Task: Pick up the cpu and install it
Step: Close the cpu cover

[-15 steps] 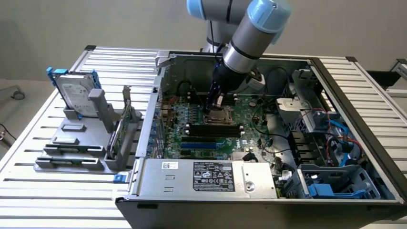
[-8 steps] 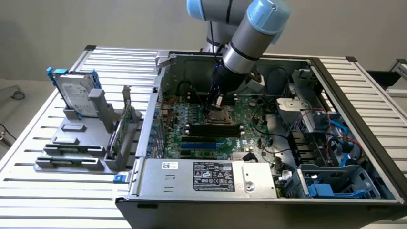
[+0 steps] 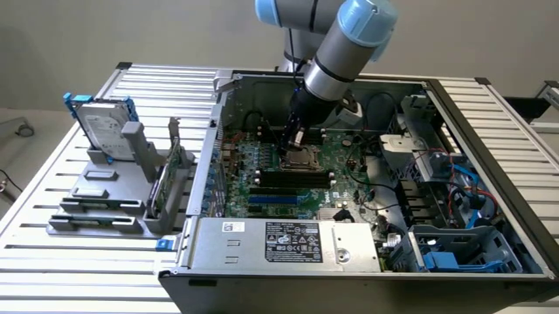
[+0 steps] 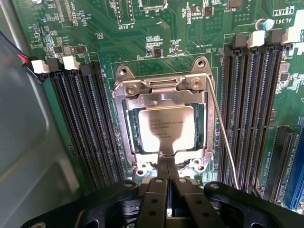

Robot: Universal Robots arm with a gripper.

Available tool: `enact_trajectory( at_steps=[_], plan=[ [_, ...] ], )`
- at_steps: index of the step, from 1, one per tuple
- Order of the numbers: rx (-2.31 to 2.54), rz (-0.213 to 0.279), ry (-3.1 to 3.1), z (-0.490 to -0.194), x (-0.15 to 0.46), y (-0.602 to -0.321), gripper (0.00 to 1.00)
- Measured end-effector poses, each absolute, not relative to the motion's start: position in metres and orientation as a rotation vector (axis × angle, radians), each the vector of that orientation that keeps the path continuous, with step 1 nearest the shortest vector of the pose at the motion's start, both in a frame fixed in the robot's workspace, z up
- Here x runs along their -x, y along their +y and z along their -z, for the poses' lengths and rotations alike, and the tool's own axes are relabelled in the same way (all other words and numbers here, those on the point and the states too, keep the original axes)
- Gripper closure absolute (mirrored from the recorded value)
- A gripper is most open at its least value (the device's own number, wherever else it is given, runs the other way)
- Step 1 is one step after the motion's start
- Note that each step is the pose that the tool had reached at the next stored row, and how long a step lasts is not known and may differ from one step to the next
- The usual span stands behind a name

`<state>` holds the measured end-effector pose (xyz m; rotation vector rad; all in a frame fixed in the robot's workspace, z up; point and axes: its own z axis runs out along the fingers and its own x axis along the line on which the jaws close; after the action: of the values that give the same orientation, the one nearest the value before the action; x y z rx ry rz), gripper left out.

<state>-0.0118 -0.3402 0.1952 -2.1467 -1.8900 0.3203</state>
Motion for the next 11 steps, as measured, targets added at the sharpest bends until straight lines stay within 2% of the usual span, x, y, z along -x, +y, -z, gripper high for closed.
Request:
enact_trajectory(
  at_steps=[11],
  plan=[
    [2.144, -0.296, -1.867, -0.208, 0.024, -0.342, 0.89]
  ],
)
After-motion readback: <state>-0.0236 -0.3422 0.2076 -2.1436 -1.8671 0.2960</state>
